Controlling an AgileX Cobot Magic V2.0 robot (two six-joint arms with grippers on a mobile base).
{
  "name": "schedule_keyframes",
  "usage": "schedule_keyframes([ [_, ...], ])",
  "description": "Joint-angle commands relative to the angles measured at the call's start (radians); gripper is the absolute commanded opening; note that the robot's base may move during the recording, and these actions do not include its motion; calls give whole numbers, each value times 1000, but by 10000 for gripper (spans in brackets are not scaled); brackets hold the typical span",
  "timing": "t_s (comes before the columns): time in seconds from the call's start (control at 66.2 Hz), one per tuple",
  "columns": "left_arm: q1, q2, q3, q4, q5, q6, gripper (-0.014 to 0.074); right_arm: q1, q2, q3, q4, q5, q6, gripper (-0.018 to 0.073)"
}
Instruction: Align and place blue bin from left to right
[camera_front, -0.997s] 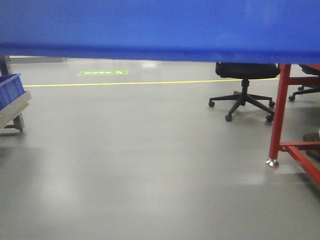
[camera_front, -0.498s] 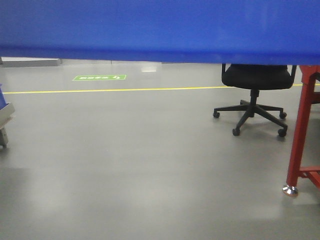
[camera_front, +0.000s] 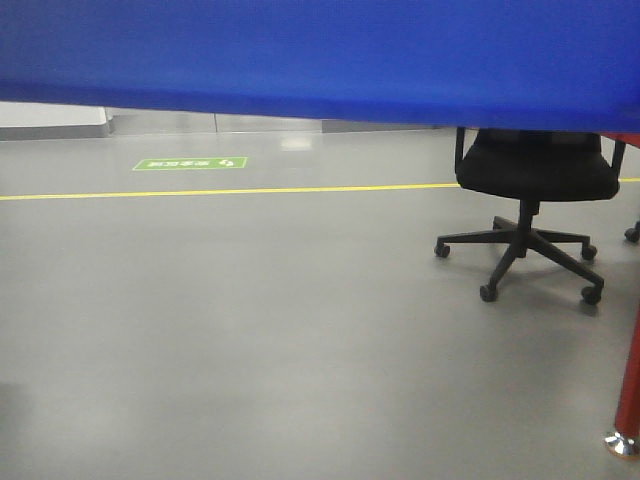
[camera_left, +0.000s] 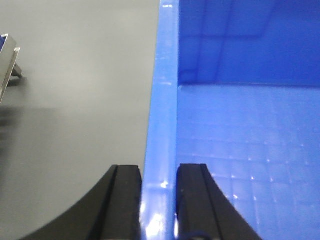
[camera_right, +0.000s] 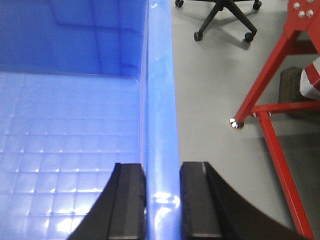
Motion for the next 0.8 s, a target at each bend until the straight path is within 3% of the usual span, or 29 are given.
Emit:
schedule_keyframes([
  [0.0,-24,-9,-13,-6,-123,-11,-111,18,-6,-9,13,-331,-1,-70],
  [0.785,-24,-9,-13,-3,-128,-11,-111,18,-6,-9,13,-401,-1,-70],
])
